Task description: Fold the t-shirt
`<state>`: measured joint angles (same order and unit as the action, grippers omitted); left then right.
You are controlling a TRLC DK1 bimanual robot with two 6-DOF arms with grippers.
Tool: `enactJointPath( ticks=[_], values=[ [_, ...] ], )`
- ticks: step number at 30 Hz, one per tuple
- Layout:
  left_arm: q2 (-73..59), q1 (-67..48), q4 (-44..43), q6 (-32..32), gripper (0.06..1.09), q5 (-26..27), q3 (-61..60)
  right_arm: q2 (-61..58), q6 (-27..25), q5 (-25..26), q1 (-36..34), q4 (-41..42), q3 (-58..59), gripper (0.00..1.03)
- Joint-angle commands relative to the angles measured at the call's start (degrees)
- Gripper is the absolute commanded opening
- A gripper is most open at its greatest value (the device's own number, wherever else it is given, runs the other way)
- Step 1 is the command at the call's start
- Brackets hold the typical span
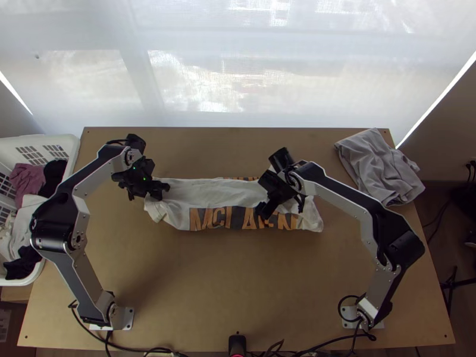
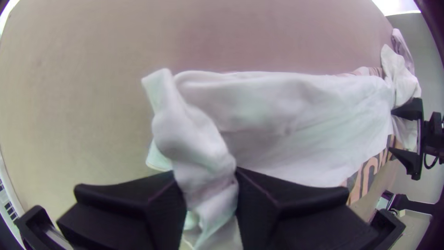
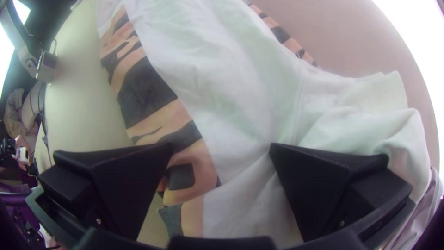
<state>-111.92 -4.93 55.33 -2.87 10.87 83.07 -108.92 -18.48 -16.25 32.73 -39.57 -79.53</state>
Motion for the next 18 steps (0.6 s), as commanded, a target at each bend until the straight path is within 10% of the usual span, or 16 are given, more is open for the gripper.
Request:
enactJointPath(
  ticks=[1, 18],
  values=[
    [-0.05, 0.01, 0.48, 0.5, 0.09, 2.4, 0.96, -0.41, 0.37, 0.25, -0.04, 0.46, 0.07, 0.98],
    [7.33, -5.09, 13.05, 0.41, 0.09, 14.09, 23.02, -4.02, 0.37, 1.84, -0.21, 1.95, 1.22, 0.98]
  ],
)
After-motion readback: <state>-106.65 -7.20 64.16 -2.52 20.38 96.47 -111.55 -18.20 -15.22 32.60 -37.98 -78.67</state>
